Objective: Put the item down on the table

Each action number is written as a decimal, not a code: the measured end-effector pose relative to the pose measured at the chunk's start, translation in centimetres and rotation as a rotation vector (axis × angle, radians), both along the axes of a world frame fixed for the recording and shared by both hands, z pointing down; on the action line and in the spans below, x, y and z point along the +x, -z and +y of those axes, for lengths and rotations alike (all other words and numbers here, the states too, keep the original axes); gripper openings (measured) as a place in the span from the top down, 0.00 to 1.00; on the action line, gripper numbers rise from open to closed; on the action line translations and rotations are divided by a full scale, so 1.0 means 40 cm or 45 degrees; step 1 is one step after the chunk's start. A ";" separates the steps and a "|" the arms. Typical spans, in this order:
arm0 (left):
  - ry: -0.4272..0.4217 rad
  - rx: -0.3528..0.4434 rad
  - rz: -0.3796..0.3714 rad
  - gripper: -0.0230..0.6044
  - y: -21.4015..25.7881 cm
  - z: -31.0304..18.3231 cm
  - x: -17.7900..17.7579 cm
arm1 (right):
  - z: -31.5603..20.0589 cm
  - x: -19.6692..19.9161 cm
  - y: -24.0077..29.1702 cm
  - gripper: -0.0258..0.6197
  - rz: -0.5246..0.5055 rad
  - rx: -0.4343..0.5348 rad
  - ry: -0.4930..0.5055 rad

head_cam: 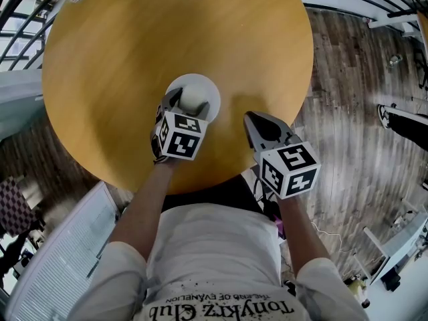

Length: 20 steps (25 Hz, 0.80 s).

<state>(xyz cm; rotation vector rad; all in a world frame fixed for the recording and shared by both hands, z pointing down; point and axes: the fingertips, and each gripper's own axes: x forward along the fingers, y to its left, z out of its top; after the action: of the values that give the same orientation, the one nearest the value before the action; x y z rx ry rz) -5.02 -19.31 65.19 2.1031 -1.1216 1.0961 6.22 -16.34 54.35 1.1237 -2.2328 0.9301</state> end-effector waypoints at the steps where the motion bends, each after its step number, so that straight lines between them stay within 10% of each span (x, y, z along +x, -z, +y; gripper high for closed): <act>1: 0.001 -0.002 0.001 0.44 0.000 -0.001 0.000 | 0.000 -0.001 0.001 0.92 -0.001 0.000 0.002; 20: -0.023 0.029 0.067 0.43 0.039 0.011 0.005 | 0.011 -0.011 0.019 0.92 0.001 0.029 0.014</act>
<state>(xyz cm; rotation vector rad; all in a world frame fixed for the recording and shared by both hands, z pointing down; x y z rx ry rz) -4.80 -18.85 63.64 2.1510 -1.0974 1.0345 5.77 -15.90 53.59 1.1202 -2.2525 0.9019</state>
